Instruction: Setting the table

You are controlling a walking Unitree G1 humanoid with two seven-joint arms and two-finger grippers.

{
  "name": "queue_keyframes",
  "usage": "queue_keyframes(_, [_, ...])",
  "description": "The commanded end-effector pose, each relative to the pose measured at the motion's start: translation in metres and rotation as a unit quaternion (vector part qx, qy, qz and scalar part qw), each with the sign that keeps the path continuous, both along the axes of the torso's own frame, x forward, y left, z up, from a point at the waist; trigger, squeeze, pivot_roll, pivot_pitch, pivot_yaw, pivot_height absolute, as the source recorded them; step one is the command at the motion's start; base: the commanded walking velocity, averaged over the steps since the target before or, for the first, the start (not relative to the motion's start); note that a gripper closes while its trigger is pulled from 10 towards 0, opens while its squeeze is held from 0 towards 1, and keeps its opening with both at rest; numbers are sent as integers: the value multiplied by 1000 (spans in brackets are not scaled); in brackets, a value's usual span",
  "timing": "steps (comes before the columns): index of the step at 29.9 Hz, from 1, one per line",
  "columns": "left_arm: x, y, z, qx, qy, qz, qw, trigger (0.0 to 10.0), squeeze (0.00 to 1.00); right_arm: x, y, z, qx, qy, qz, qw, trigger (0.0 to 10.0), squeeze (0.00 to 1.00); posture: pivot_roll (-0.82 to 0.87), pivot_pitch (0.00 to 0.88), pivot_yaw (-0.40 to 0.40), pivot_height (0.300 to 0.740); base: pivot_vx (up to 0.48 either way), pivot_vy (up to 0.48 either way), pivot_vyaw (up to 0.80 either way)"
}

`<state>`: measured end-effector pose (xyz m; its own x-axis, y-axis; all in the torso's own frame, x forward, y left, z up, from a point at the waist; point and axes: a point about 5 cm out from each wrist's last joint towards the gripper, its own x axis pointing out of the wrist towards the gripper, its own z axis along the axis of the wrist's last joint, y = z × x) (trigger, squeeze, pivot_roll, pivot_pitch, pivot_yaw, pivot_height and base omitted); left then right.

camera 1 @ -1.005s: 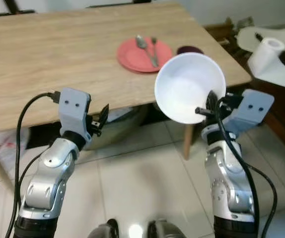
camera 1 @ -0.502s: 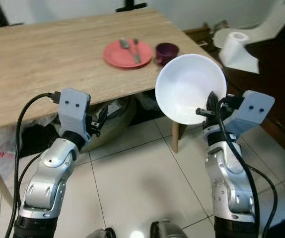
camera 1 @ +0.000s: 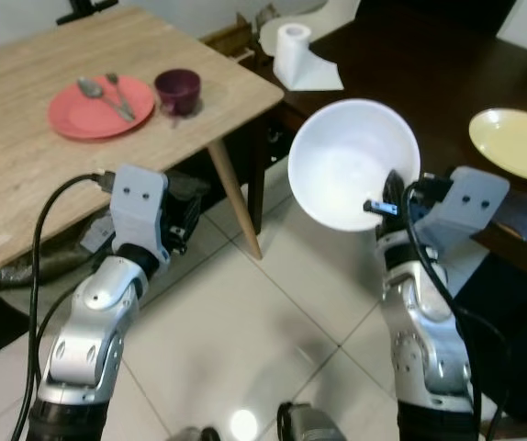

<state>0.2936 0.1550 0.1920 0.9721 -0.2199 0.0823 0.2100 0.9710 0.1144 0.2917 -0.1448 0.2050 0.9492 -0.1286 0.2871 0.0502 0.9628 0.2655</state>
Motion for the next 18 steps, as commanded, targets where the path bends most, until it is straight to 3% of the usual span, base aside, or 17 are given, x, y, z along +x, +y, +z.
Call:
queue_keyframes(1, [-1,1,-6,2,12,0,1000,10000,0,-1,0,-2,6,4,-1,1000,10000,0,-99,102,63,740,0,0,-800])
queue_keyframes(11, [0,-1,-5,-7,11,-2,1000,10000,0,-1,-1,0,5,1,1,1000,10000,0,-100,100,63,740,0,0,-800])
queue_keyframes(15, [0,1,-2,-51,9,-2,999,10000,0,0,0,3,-2,-7,9,1000,10000,0,-102,98,64,740,0,0,-800])
queue_keyframes(18, [0,2,-3,-61,14,0,998,10000,0,1,1,4,-7,-10,17,1000,10000,0,-102,98,64,740,0,0,-800])
